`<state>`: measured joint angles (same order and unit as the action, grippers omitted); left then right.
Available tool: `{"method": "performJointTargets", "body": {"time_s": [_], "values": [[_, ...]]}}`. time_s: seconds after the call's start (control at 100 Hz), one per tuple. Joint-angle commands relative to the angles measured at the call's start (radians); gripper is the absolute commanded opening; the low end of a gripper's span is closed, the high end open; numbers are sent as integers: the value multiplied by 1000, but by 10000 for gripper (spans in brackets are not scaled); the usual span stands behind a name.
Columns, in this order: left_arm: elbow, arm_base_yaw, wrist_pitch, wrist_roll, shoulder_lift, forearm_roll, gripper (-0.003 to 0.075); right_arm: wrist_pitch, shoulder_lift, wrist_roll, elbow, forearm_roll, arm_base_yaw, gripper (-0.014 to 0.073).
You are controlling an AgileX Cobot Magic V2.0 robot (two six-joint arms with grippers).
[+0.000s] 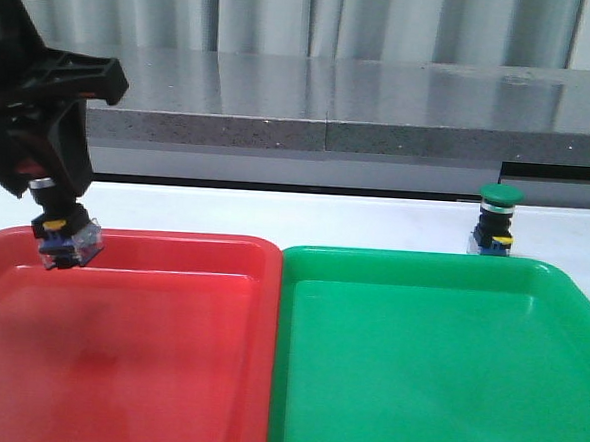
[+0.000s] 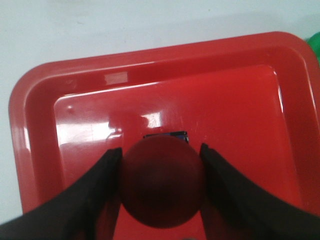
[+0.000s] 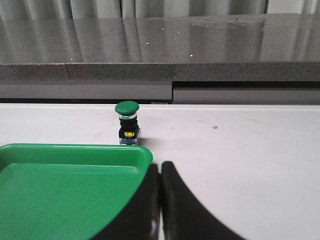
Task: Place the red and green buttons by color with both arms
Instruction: 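Carry the red button forward and lower it into the red tray, then open the left gripper and raise it away from the button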
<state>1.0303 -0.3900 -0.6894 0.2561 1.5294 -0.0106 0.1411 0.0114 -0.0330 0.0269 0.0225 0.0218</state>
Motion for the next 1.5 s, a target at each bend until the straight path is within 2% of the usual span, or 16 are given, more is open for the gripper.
{"method": "performJointTargets", "body": {"time_s": [0.0, 0.26, 0.83, 0.92, 1.06, 1.16, 1.24, 1.49], "values": [[4, -24, 63, 45, -44, -24, 188, -82, 20, 0, -14, -10, 1, -111], [-54, -29, 164, 49, -38, -19, 188, -82, 20, 0, -14, -10, 1, -111], [-61, -29, 173, 49, 65, -15, 195, -82, 20, 0, -14, -10, 1, -111], [-61, -29, 171, 49, 65, -15, 249, -82, 20, 0, -14, -10, 1, -111], [-61, -29, 169, 49, 65, -13, 425, -82, 20, 0, -14, -10, 1, -111], [-61, -29, 168, 49, 65, -6, 512, -82, 20, 0, -14, -10, 1, -111], [-61, -29, 168, 49, 65, 0, 539, -82, 20, 0, -14, -10, 1, -111], [-61, -29, 186, 49, 45, 0, 538, -82, 20, 0, -14, -10, 1, -111]]}}
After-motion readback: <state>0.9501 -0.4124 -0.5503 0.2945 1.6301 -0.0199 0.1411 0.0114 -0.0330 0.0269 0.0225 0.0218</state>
